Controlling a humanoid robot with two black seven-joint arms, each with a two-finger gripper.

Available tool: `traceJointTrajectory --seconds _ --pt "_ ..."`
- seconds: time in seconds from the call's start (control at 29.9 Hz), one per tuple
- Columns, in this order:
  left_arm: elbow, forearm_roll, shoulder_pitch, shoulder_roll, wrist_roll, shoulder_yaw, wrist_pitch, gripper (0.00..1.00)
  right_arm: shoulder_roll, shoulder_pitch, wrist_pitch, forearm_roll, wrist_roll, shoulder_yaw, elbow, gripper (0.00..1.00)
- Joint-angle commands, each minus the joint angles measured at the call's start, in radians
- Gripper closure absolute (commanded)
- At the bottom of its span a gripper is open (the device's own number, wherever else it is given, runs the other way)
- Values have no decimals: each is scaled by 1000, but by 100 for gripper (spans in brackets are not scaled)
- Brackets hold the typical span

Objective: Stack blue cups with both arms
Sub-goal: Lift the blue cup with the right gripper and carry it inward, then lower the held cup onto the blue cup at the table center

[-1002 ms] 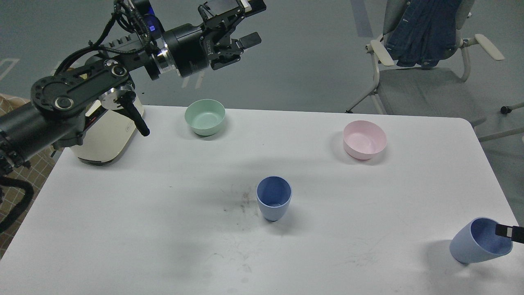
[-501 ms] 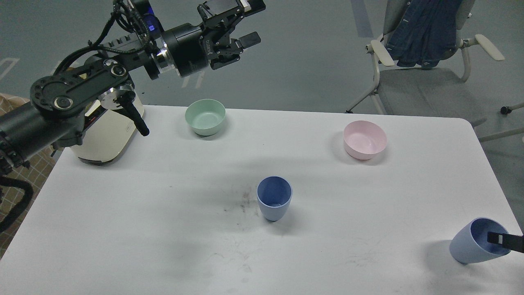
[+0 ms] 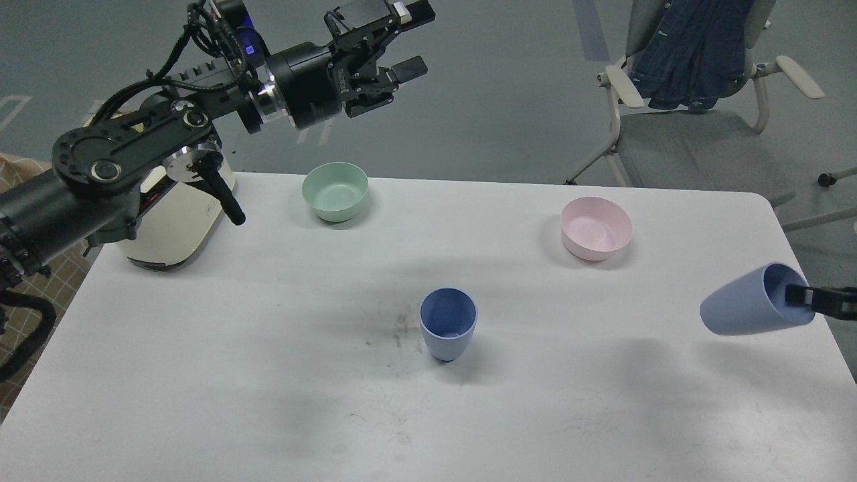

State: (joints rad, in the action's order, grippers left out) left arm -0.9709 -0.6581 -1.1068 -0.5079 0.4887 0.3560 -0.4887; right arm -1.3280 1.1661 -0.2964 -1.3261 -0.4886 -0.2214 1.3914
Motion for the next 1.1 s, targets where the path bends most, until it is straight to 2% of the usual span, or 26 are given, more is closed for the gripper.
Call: traceJointTrajectory --seconds 0.0,0.07,0.17,0.43,0.74,1.07 --pt "0 0 -1 0 0 -2 0 7 102 101 -35 -19 0 -3 -69 100" --pt "1 -1 -1 0 0 -3 0 7 220 179 -67 -33 0 -9 -155 100" --pt "5 -1 -1 0 0 -5 0 7 338 262 -92 -36 0 -39 -202 100" --pt "8 -3 -1 0 0 -8 0 7 642 593 -92 71 0 -361 -183 100" --pt "9 -3 -2 0 0 -8 0 7 812 696 -92 91 0 -375 -117 100" --pt "9 -3 -4 5 0 -8 0 7 1004 713 -79 93 0 -406 -127 100"
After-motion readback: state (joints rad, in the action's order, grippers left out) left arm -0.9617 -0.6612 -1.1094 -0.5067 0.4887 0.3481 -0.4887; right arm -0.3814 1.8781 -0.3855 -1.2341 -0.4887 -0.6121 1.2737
